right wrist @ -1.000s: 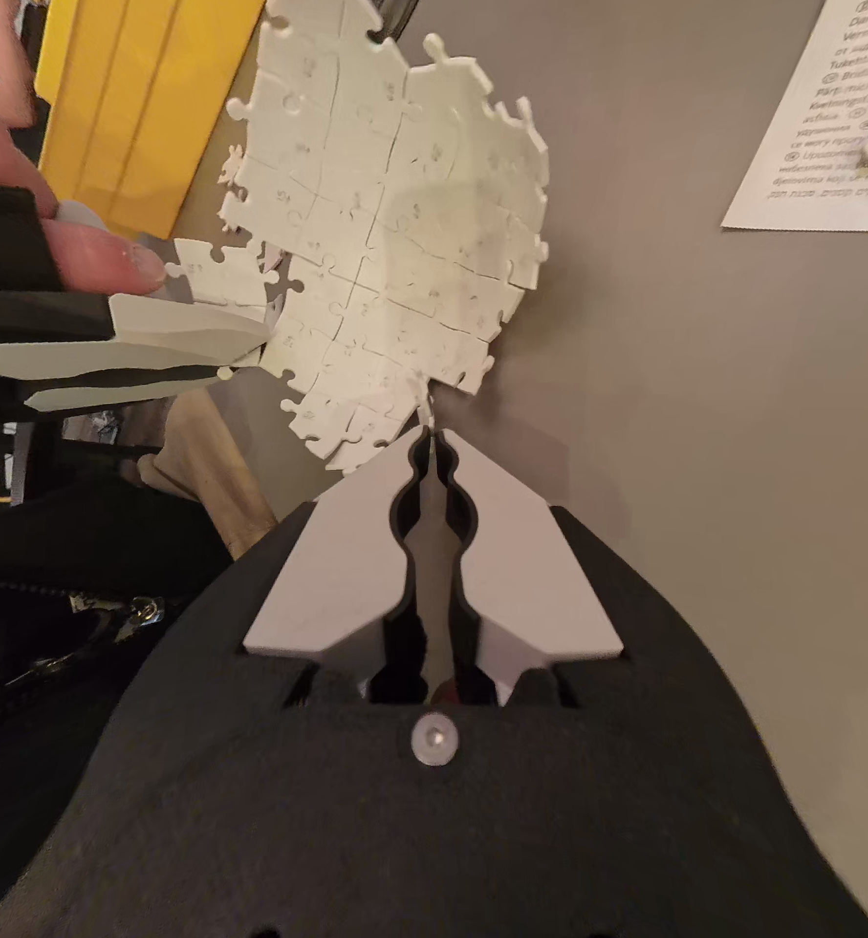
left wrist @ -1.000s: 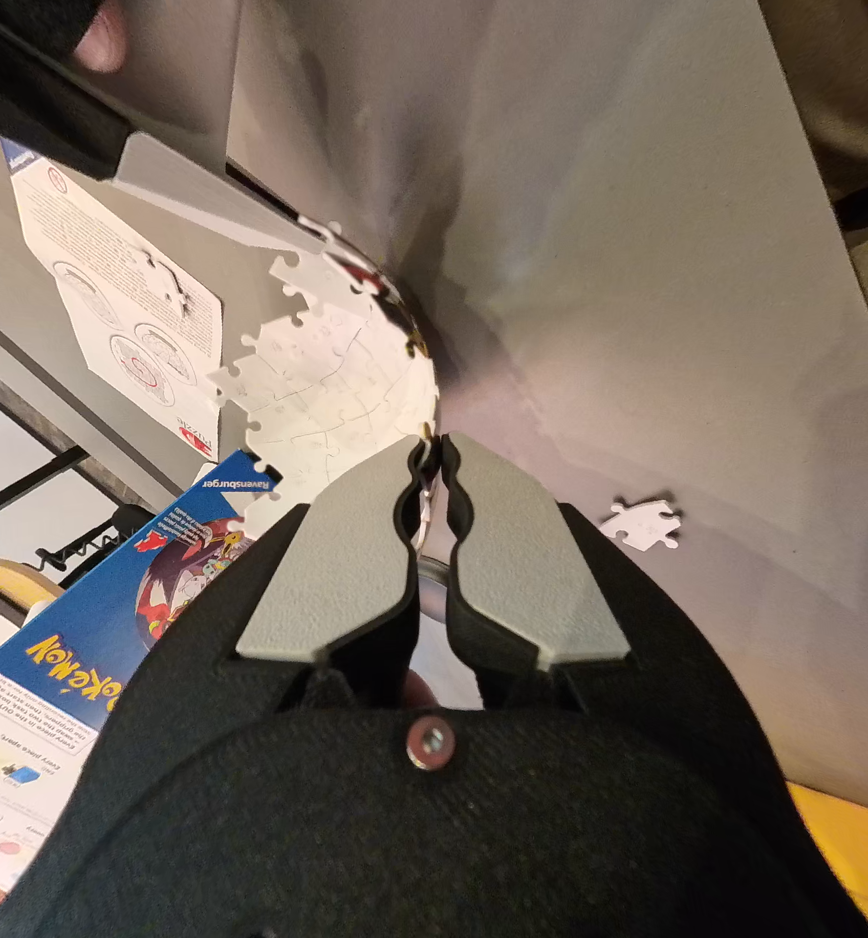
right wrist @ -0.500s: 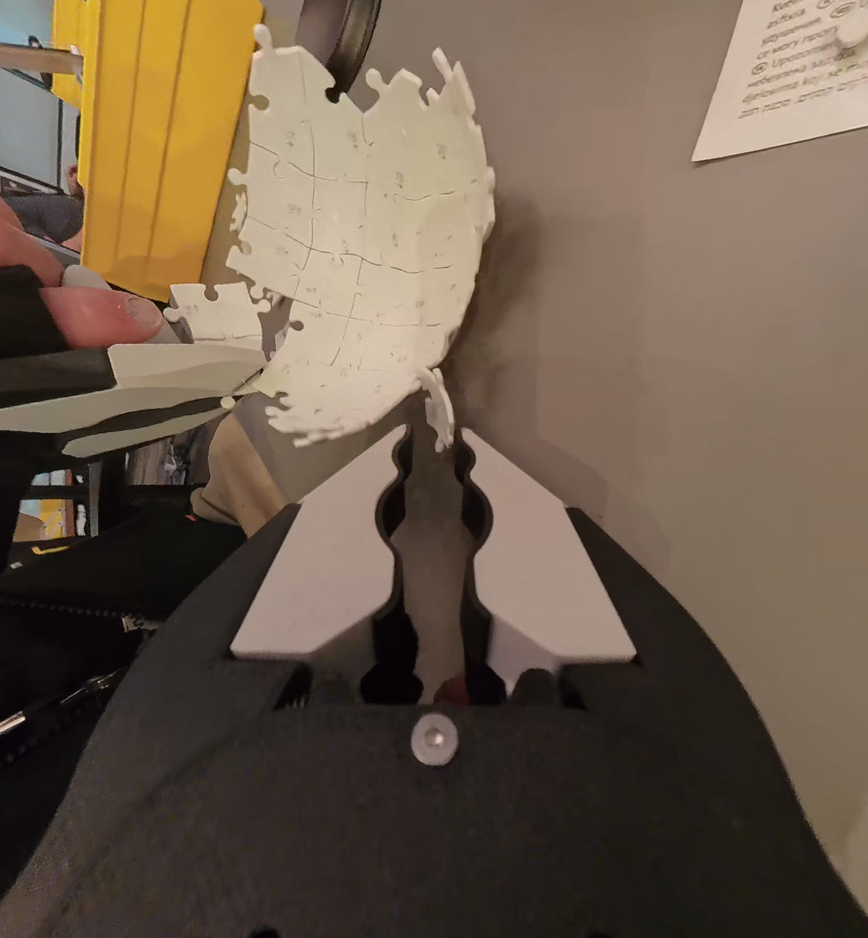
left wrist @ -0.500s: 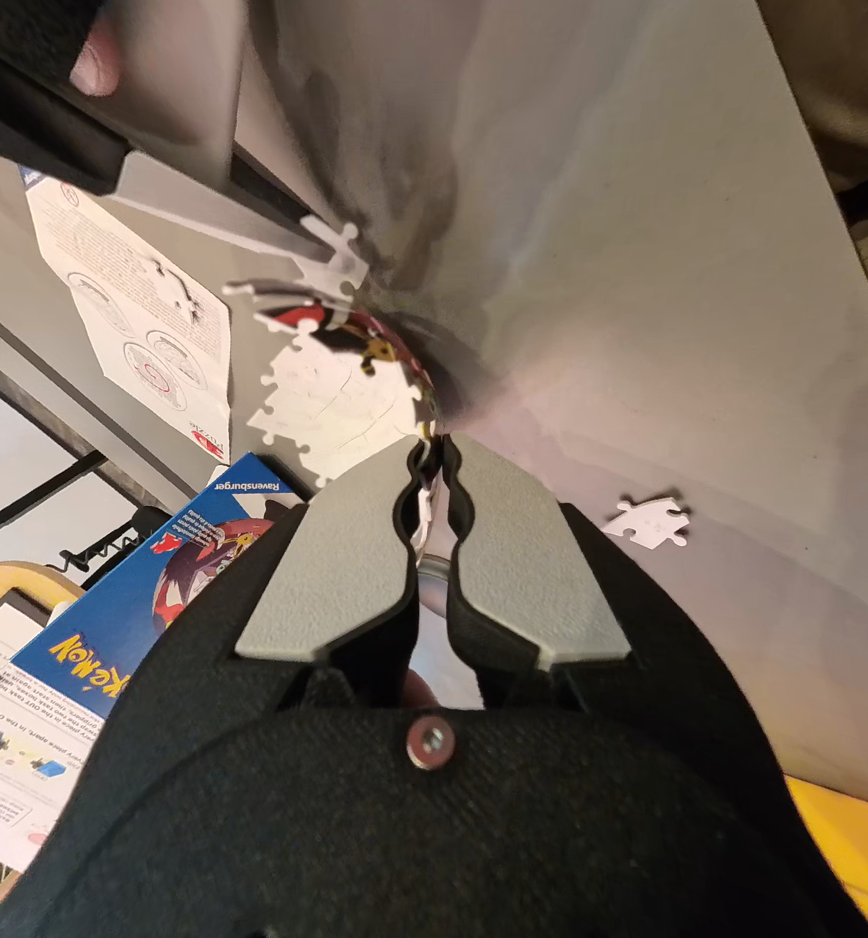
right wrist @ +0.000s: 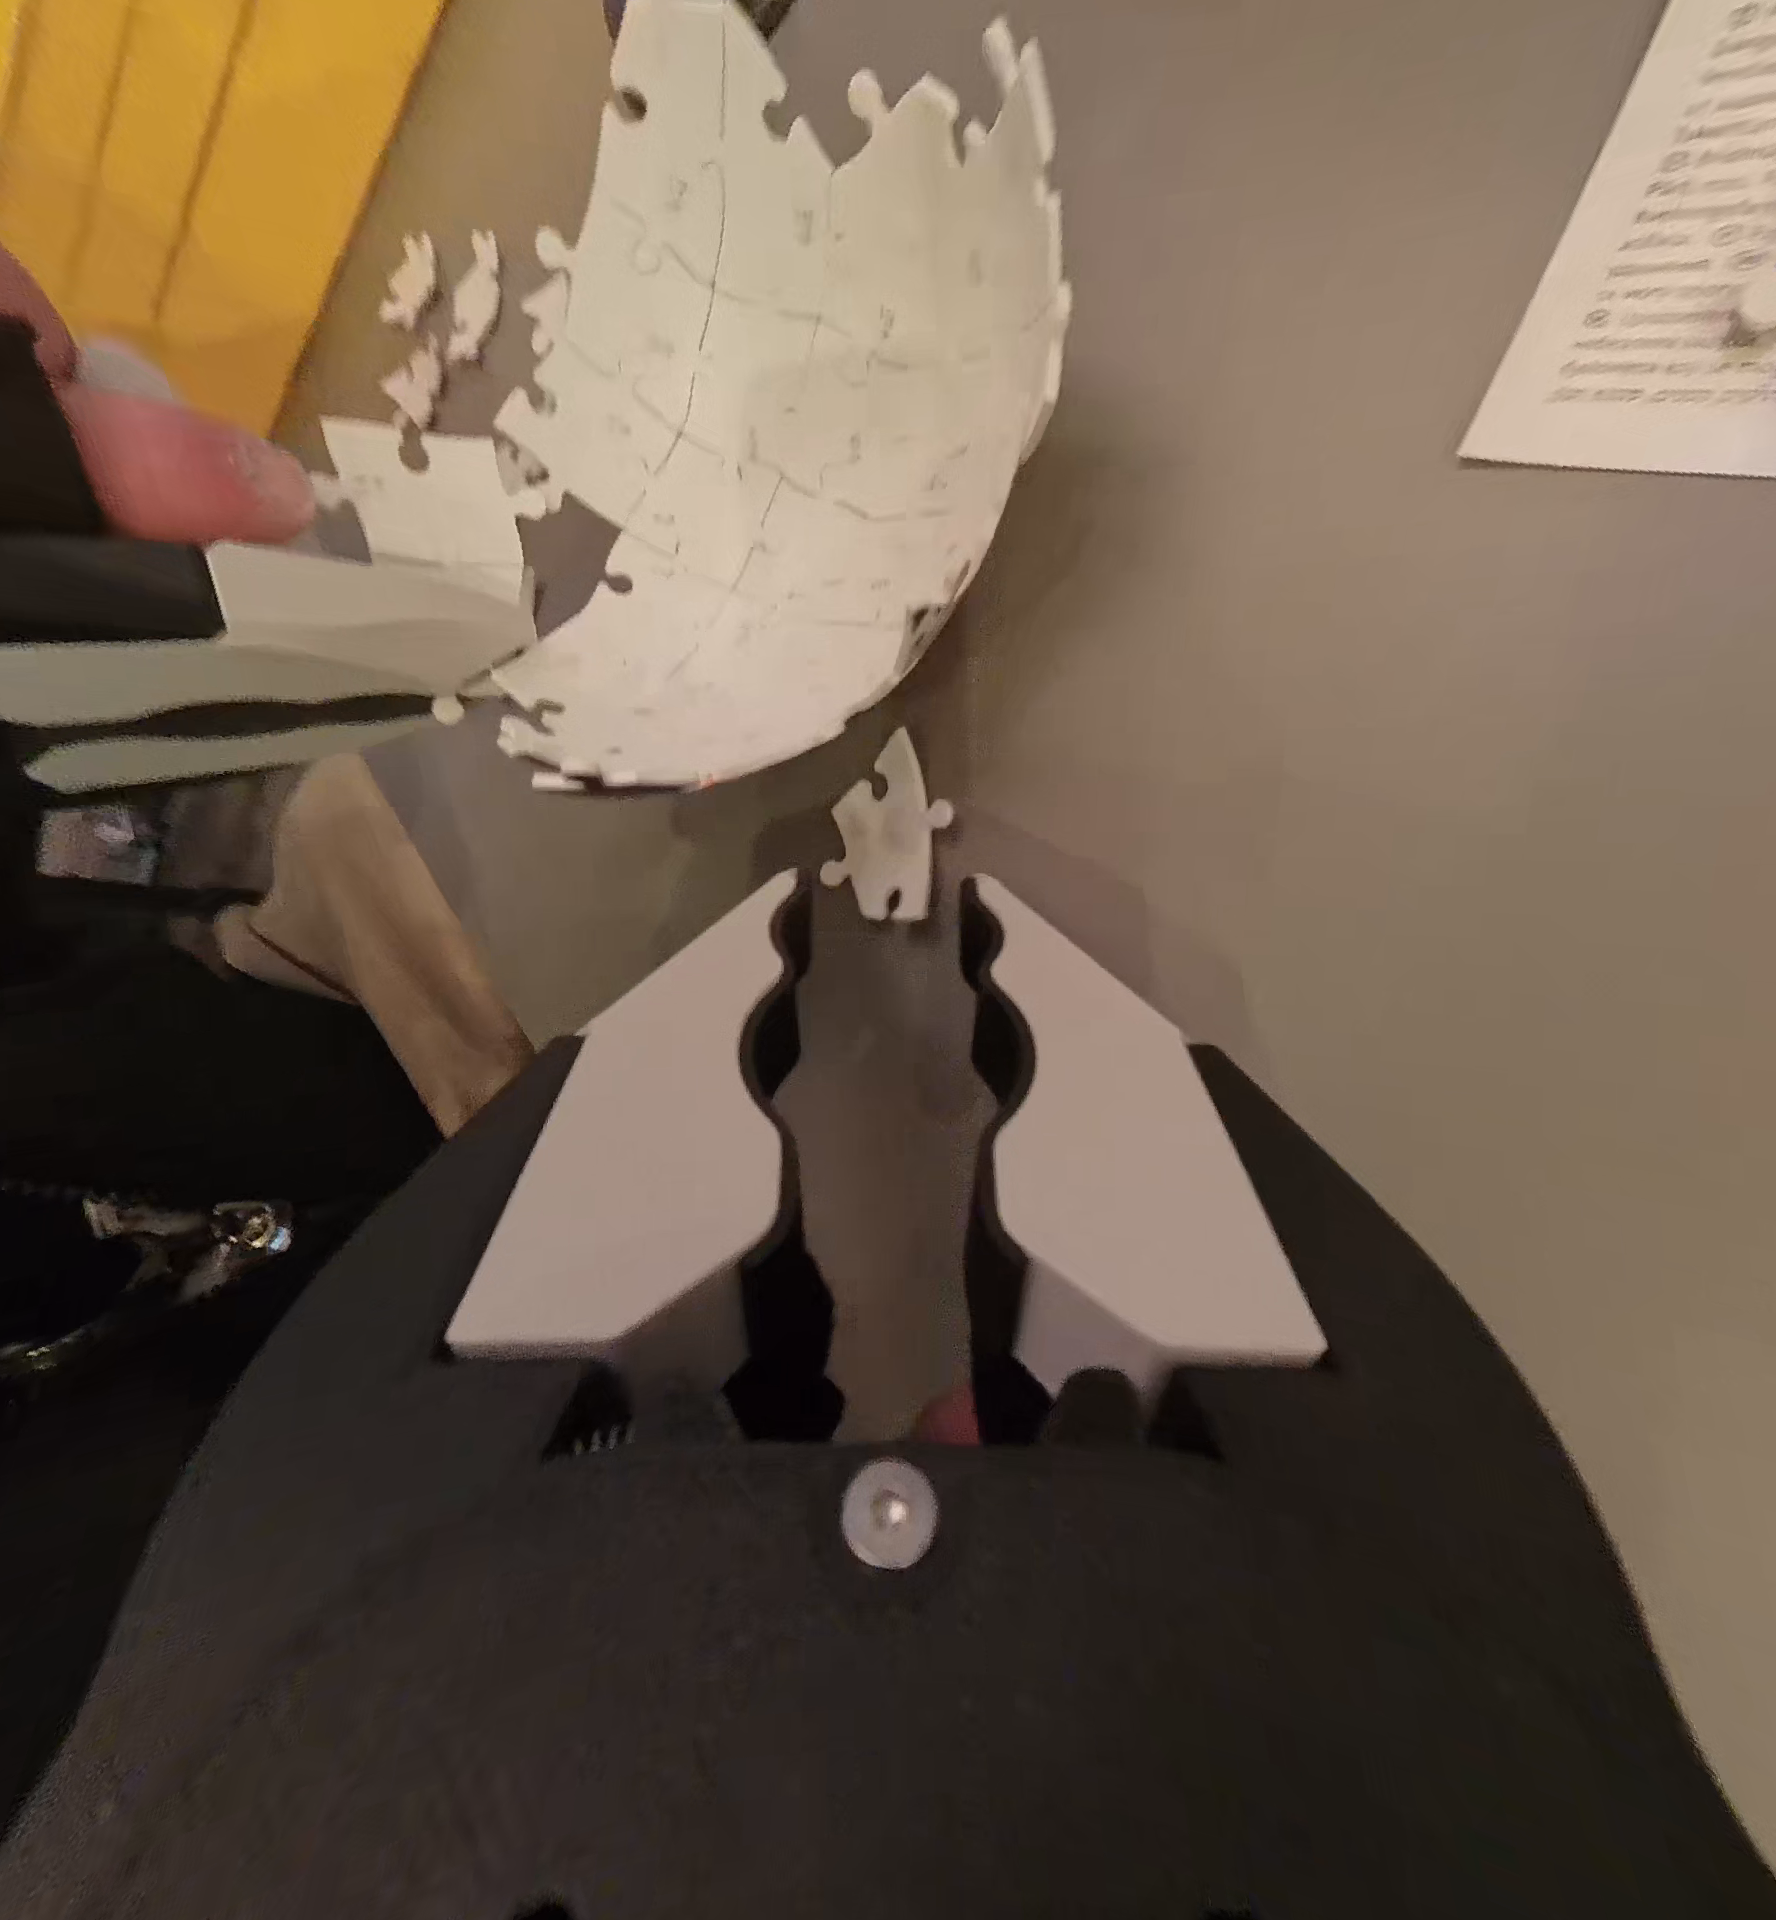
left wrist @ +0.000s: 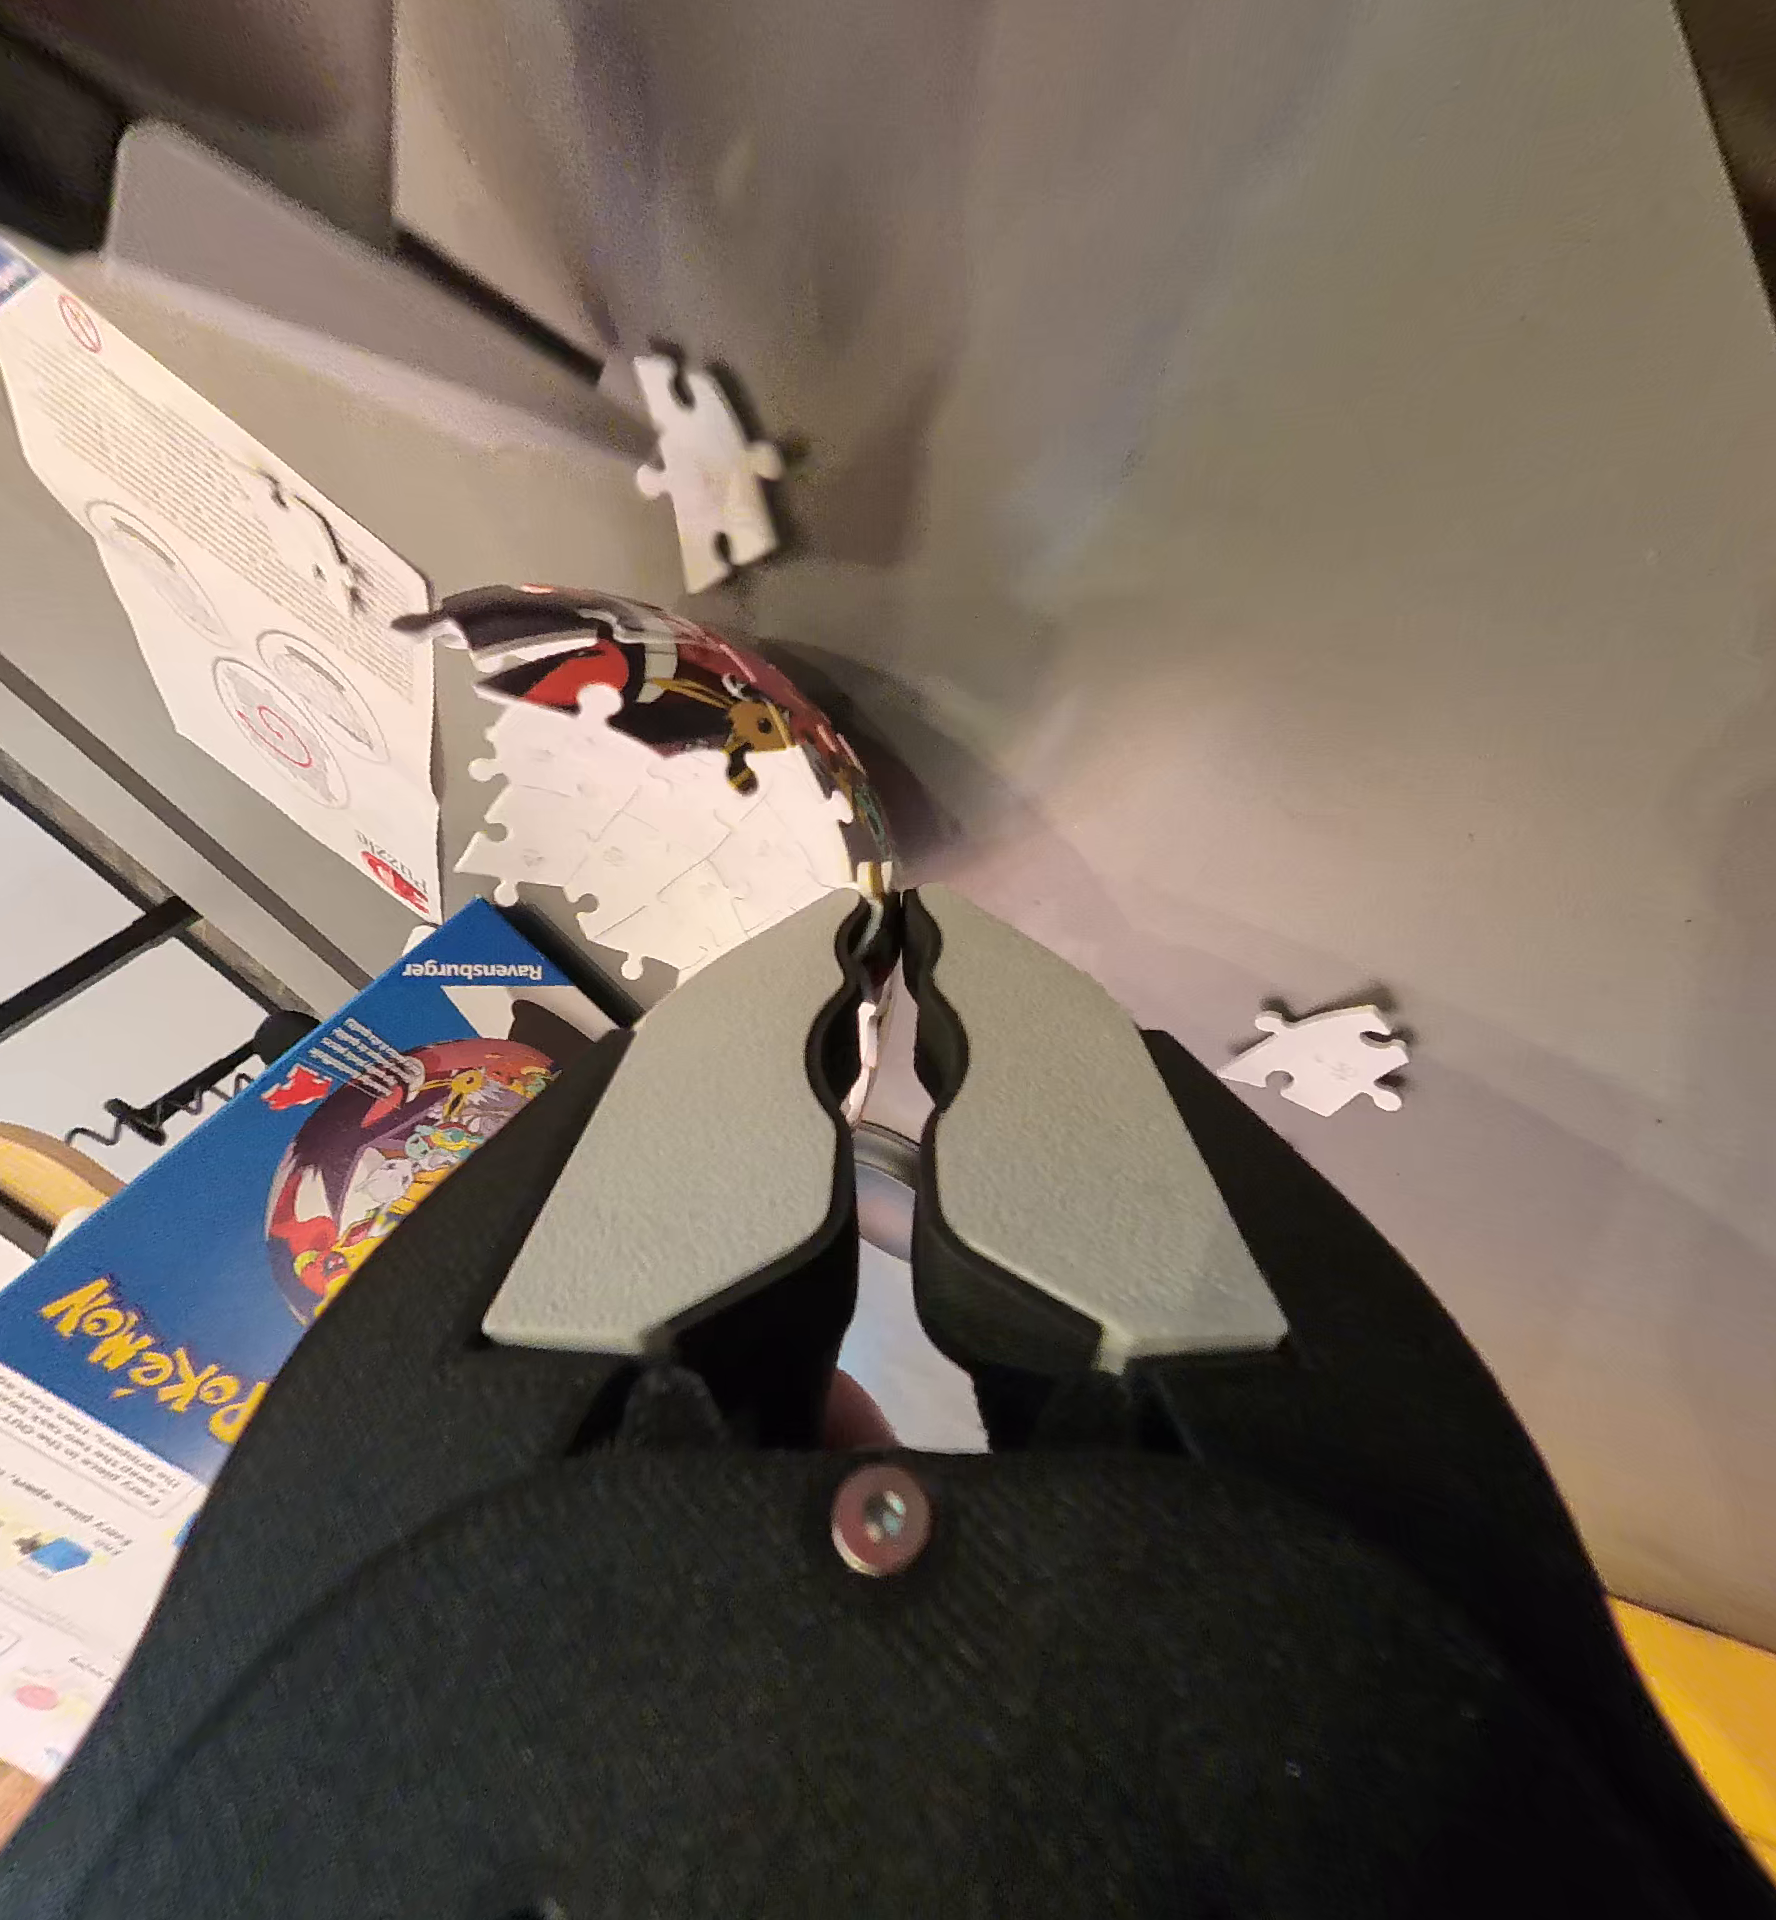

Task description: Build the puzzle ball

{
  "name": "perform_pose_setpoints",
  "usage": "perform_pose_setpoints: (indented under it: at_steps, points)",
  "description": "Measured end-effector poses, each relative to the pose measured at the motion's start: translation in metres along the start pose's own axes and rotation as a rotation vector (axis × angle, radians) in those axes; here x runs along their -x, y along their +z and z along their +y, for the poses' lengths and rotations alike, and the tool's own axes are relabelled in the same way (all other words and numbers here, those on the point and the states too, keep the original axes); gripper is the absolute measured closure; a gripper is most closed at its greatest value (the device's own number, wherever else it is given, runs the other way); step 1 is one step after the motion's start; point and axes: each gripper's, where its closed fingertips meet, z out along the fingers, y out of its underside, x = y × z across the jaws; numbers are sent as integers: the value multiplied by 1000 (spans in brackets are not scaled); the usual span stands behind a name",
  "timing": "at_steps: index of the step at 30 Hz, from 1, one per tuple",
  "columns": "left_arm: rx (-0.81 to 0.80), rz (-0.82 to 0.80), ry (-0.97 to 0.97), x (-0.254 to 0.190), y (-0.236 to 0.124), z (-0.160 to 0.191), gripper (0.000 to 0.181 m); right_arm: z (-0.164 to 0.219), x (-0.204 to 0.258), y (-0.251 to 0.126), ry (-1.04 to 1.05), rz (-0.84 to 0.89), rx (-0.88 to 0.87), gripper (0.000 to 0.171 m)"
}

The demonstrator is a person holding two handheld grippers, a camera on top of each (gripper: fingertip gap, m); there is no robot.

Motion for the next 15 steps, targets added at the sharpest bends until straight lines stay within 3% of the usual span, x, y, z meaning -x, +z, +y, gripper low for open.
perform_pose_setpoints:
  at_steps: [5,8,15]
  points:
    - [2,0,-9,-1,1,1,177,2,-3,7,-135,144,-10,147]
    - [8,-2,-22,-1,1,5,177,1,-10,8,-227,241,-14,168]
    - [7,-10,-44,-5,2,11,177,1,-8,5,-302,235,-4,171]
